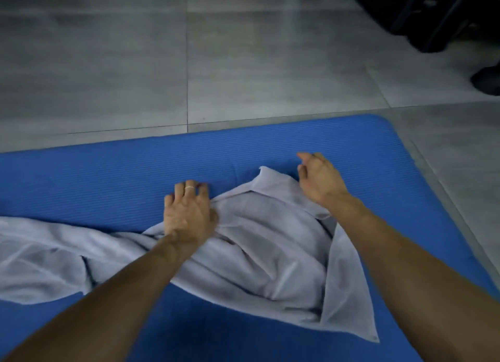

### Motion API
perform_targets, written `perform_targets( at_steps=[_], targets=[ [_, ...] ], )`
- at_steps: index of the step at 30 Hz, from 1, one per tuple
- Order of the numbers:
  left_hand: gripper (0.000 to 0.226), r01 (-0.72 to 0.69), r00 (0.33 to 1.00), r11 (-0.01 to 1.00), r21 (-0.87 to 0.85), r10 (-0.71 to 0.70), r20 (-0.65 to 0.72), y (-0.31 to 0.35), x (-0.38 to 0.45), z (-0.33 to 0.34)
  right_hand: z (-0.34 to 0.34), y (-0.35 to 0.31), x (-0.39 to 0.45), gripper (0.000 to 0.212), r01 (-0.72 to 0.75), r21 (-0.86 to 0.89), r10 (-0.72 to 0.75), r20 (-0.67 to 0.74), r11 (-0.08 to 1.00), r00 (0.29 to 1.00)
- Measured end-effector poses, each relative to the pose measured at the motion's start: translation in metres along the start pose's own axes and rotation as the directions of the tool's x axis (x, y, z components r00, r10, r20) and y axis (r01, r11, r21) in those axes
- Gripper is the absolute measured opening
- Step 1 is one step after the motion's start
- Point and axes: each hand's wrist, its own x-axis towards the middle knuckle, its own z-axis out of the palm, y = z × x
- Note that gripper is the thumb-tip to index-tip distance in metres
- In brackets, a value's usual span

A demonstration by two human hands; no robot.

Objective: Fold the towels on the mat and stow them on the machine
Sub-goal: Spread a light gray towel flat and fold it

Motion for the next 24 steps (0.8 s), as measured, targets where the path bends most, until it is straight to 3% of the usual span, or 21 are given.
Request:
perform_targets(
  at_steps=[3, 5, 7, 11, 13, 15, 17, 20, 22, 24],
  targets=[
    [0.032, -0.047, 0.997, 0.996, -0.076, 0.052, 0.056, -0.002, 0.006, 0.004, 0.009, -0.018, 0.033, 0.065, 0.217, 0.053, -0.222, 0.335, 0.975, 0.916],
    [0.023, -0.036, 0.998, 0.994, -0.106, 0.040, 0.038, 0.010, 0.008, 0.000, 0.014, -0.025, 0.037, 0.039, 0.370, 0.002, -0.337, 0.418, 0.929, 0.844],
    [0.021, 0.032, 0.999, 0.986, -0.167, -0.027, 0.031, 0.025, 0.019, -0.011, 0.008, -0.019, 0.040, 0.005, 0.315, 0.117, -0.336, 0.362, 0.942, 0.870],
    [0.020, -0.057, 0.998, 0.968, -0.244, 0.057, -0.009, 0.069, 0.063, -0.035, -0.039, 0.039, 0.062, 0.008, -0.079, 0.303, 0.028, 0.167, 0.950, 0.985],
    [0.022, -0.078, 0.997, 0.940, -0.333, 0.074, -0.024, 0.097, 0.090, -0.044, -0.065, 0.070, 0.070, 0.009, -0.209, 0.296, 0.218, 0.002, 0.932, 0.976],
    [0.025, -0.094, 0.994, 0.905, -0.415, 0.106, 0.006, 0.125, 0.113, -0.047, -0.082, 0.094, 0.074, 0.012, -0.285, 0.221, 0.312, -0.101, 0.933, 0.945],
    [0.036, -0.168, 0.977, 0.891, -0.421, 0.207, 0.047, 0.148, 0.124, -0.048, -0.085, 0.110, 0.077, 0.010, -0.322, 0.157, 0.345, -0.151, 0.934, 0.926],
    [0.053, -0.292, 0.943, 0.906, -0.306, 0.327, 0.069, 0.151, 0.112, -0.045, -0.074, 0.107, 0.069, 0.039, -0.370, 0.059, 0.375, -0.176, 0.927, 0.910],
    [0.048, -0.371, 0.924, 0.912, -0.175, 0.381, 0.024, 0.124, 0.094, -0.040, -0.062, 0.082, 0.053, 0.050, -0.314, -0.065, 0.295, -0.211, 0.947, 0.932],
    [0.044, -0.421, 0.907, 0.904, -0.074, 0.421, -0.016, 0.079, 0.081, -0.035, -0.044, 0.046, 0.035, 0.044, -0.179, -0.113, 0.154, -0.199, 0.977, 0.968]
  ],
)
